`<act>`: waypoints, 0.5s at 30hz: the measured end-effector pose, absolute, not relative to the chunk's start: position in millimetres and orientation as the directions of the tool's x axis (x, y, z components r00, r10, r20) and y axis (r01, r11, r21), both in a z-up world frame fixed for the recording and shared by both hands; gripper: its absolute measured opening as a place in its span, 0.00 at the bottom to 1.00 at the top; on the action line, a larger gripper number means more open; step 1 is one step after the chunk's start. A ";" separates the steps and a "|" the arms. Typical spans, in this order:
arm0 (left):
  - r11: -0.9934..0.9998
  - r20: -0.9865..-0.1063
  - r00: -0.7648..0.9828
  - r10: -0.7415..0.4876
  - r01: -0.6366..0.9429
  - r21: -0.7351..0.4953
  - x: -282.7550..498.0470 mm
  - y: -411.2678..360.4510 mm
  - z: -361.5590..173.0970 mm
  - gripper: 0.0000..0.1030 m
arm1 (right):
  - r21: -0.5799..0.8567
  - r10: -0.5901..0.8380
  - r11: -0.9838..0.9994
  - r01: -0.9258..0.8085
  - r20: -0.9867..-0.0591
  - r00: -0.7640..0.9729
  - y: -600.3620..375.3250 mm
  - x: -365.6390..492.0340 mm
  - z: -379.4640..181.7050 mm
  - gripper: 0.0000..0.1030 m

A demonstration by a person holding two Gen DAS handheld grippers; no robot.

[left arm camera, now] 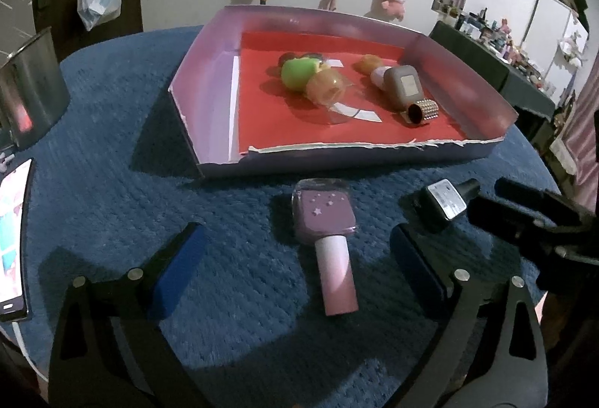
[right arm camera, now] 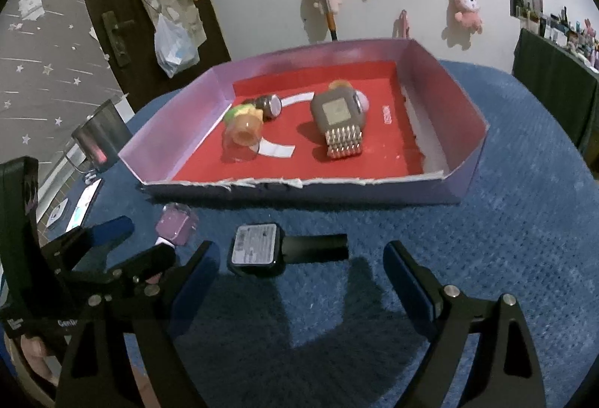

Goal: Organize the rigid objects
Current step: 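Grasp the black smartwatch with the right tool while the left tool grasps the pink nail polish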

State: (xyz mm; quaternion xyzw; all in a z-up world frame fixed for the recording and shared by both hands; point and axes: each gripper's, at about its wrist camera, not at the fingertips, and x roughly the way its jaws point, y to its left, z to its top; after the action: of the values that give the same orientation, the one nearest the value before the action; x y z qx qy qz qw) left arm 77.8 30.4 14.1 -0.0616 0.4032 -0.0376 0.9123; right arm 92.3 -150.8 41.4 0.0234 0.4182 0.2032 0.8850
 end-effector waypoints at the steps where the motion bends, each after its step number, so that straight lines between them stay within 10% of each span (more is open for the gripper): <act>1: 0.989 -0.731 0.672 -0.119 0.018 -0.144 79.2 30.7 13.6 0.95 | 0.212 0.380 0.916 -0.341 -0.732 0.565 -149.6 92.7 39.8 0.89; 15: 0.994 -0.749 0.657 -0.084 0.006 -0.106 97.4 28.6 7.8 0.86 | 0.156 0.352 0.917 -0.367 -0.751 0.558 -131.3 98.5 26.4 0.89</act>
State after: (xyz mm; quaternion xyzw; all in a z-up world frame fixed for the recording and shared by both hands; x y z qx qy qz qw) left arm 97.4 28.6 7.8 -0.0473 0.4133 -0.0247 0.9090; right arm 98.5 -131.3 26.4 -0.0093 0.4235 0.2036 0.8827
